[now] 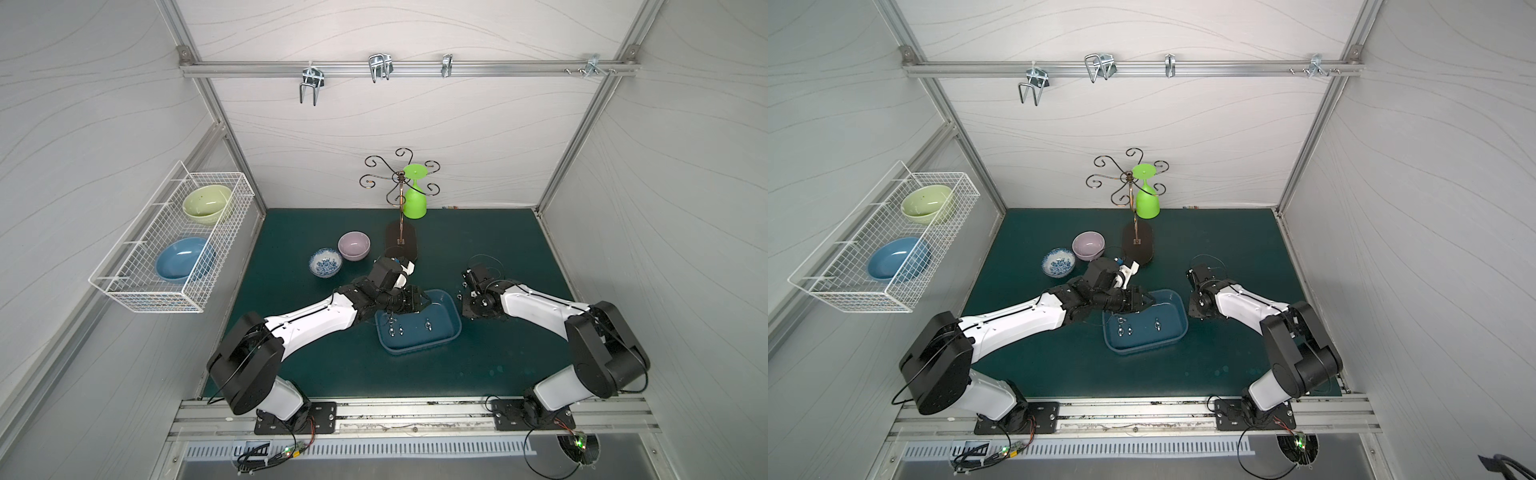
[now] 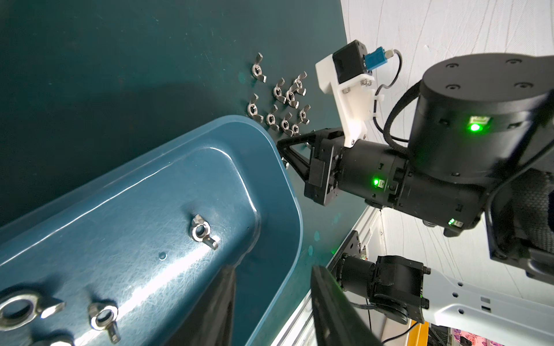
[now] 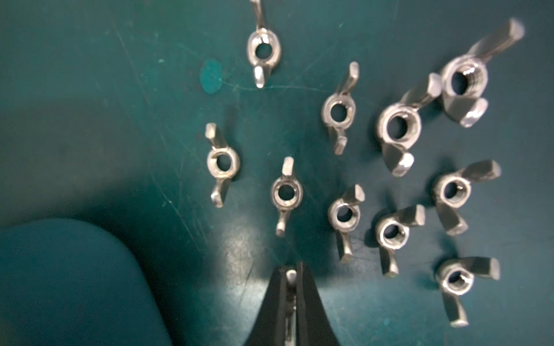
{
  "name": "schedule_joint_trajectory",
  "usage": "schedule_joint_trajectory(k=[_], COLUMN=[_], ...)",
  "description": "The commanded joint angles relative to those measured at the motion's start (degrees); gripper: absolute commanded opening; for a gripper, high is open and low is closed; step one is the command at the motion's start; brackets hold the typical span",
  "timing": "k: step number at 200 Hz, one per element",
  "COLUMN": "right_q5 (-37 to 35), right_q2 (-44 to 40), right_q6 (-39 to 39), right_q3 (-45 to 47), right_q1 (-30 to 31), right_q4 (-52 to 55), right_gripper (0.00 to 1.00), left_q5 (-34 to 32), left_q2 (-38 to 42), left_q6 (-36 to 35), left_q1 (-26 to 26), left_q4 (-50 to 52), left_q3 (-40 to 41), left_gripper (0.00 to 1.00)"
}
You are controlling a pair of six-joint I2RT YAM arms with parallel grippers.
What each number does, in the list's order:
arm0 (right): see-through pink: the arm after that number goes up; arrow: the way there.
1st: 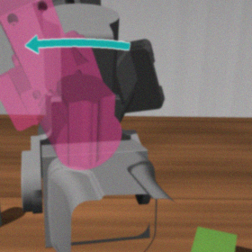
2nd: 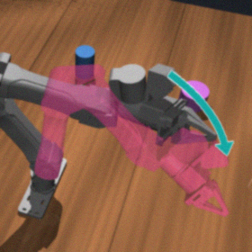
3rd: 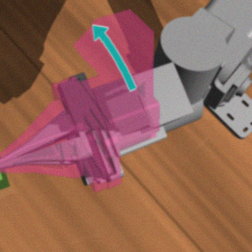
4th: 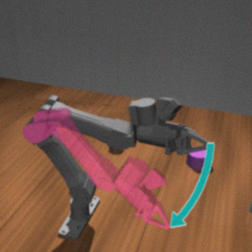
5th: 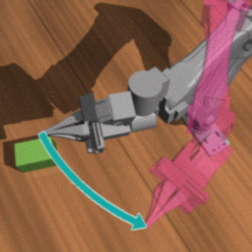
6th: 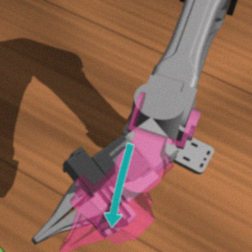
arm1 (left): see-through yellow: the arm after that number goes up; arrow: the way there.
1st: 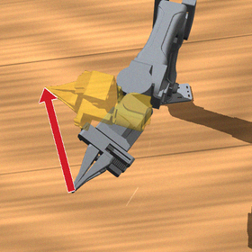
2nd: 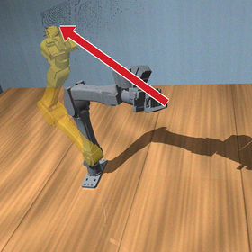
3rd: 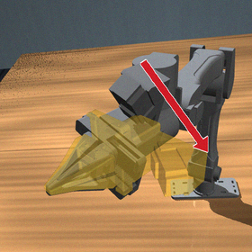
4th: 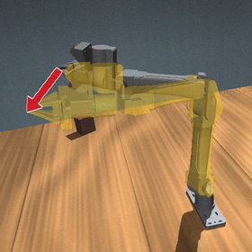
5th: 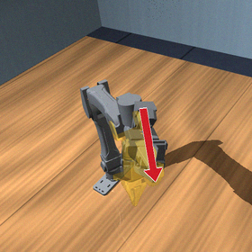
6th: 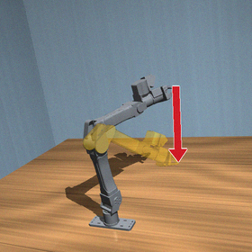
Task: Take out the wing nut from the storage box
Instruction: Place the wing nut at the center of the board, then pick up the wing nut from the storage box.
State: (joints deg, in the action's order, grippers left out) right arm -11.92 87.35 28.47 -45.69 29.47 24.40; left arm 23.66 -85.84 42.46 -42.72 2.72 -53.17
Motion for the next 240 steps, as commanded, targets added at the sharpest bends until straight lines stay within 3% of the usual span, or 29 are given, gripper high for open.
schedule_joint_trajectory(k=[1,60,98,123,151,190,240], right_q5=[1.19,-0.78,2.34,10.24,15.78,20.49,18.83], right_q2=[0.30,-7.04,-13.34,-8.25,0.46,10.32,17.50], right_q6=[-0.81,-1.55,-6.44,-11.80,-16.59,-19.43,-21.12], right_q3=[-0.18,-1.04,-4.66,-8.80,-14.25,-22.11,-26.33], right_q1=[-0.21,1.02,9.75,17.21,23.91,27.19,27.57], right_q4=[0.61,2.78,2.40,-0.71,-4.45,-5.63,-4.79], right_gripper=[0.18,0.24,0.22,0.21,0.26,0.28,0.32], left_q5=[1.34,-0.33,-4.32,-5.07,-5.21,-7.12,-5.44], left_q2=[-0.76,1.18,6.63,11.68,17.46,24.69,27.16], left_q6=[-1.26,-2.07,-2.77,1.50,4.28,5.24,5.20], left_q1=[-0.21,-0.17,2.80,9.93,17.14,21.10,24.43], left_q4=[-0.58,1.35,4.30,3.98,5.24,7.87,8.48], left_q3=[-2.42,-2.22,0.56,7.06,13.56,19.58,22.82], left_gripper=[0.45,0.45,0.46,0.47,0.47,0.48,0.50])
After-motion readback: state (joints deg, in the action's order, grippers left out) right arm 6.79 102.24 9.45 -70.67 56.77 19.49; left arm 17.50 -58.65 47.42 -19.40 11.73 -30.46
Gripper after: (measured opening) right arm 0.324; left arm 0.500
